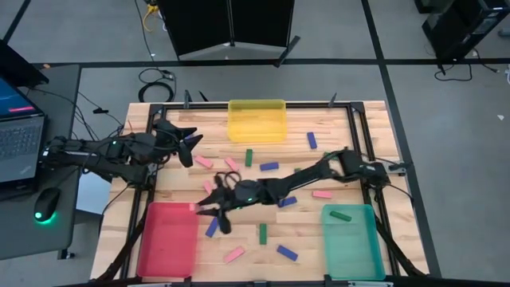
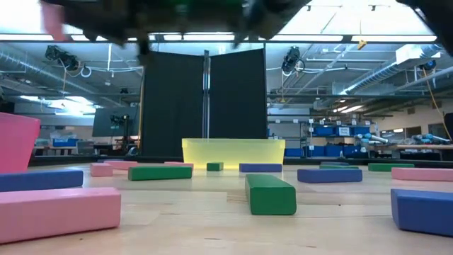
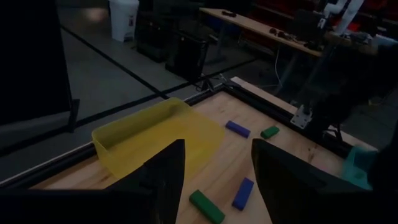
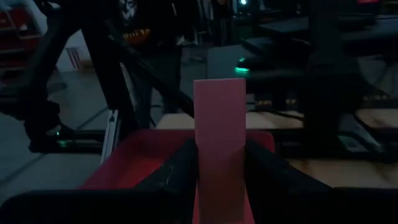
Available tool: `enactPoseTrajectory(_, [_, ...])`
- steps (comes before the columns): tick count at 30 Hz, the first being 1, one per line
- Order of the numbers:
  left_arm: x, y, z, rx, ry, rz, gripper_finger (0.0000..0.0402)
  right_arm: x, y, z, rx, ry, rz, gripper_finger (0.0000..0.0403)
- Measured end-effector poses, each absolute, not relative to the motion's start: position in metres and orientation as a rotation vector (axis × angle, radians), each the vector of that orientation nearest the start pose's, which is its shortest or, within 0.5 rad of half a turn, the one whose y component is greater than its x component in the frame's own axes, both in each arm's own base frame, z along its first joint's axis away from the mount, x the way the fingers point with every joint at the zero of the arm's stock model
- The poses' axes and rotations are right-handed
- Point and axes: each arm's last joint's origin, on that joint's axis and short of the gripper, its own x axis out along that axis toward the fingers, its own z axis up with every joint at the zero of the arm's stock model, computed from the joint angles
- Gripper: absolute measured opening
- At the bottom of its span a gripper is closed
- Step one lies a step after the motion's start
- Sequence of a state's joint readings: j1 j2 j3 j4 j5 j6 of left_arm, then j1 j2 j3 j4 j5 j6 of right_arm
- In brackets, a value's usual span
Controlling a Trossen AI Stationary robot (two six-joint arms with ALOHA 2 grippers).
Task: Sort blocks
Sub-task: Put the pink block into the red bin
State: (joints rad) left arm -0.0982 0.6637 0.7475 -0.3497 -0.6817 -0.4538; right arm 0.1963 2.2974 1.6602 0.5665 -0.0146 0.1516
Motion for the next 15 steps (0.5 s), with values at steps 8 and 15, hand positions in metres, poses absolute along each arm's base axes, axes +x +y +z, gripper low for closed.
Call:
enactPoseTrajectory(8, [0.137, 0.005, 0.324, -0.337, 0.106, 0.628, 0.0193, 0.569, 0.119, 0.163, 0.192, 0.080, 0.293, 0.0111])
enactPoseTrajectory(15, [0.138, 0.005, 0.324, -0.337, 0.105, 0.629, 0.0193, 0.586, 0.118, 0.142, 0.227, 0.219, 0.302, 0.0154])
